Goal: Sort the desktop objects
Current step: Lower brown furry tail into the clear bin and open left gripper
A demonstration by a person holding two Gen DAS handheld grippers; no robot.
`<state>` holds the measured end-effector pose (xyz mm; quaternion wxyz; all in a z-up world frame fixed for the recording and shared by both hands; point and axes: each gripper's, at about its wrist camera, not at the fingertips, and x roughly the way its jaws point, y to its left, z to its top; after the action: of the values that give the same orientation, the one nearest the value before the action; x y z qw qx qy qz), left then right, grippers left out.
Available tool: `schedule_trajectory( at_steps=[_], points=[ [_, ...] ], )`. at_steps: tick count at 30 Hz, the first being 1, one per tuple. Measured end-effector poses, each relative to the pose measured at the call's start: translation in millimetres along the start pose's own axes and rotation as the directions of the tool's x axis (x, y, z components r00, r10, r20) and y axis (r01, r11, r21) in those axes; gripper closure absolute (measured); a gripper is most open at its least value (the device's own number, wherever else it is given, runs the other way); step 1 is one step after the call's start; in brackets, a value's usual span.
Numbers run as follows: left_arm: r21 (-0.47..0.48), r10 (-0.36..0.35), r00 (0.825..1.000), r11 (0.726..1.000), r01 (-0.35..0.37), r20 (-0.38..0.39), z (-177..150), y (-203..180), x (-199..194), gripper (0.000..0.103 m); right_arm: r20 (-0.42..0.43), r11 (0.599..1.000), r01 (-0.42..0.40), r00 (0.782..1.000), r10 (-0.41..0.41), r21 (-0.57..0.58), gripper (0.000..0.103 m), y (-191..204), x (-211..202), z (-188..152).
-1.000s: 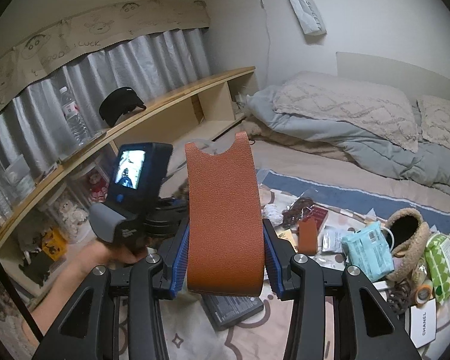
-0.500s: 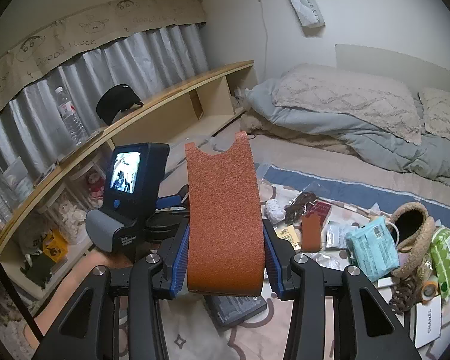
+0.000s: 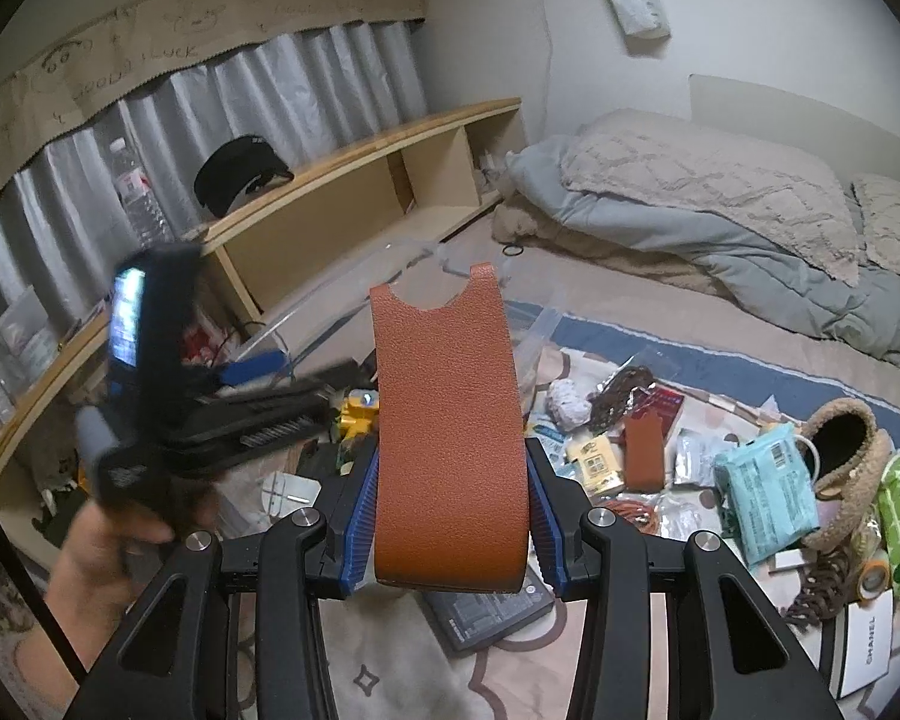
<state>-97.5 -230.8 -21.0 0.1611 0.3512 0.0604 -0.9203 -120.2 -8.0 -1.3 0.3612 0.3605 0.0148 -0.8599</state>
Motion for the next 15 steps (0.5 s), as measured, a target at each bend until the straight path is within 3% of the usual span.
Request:
schedule_trajectory(
  at_steps=[15],
  points=[
    [-0.089, 0.081, 0.984, 0.994, -0.067, 0.157, -8.7, 76.7, -43.4, 0.029, -0.173, 0.998, -0.054, 0.984, 0.049, -0.023, 0.058, 65.6, 106.1, 5.8]
  ],
)
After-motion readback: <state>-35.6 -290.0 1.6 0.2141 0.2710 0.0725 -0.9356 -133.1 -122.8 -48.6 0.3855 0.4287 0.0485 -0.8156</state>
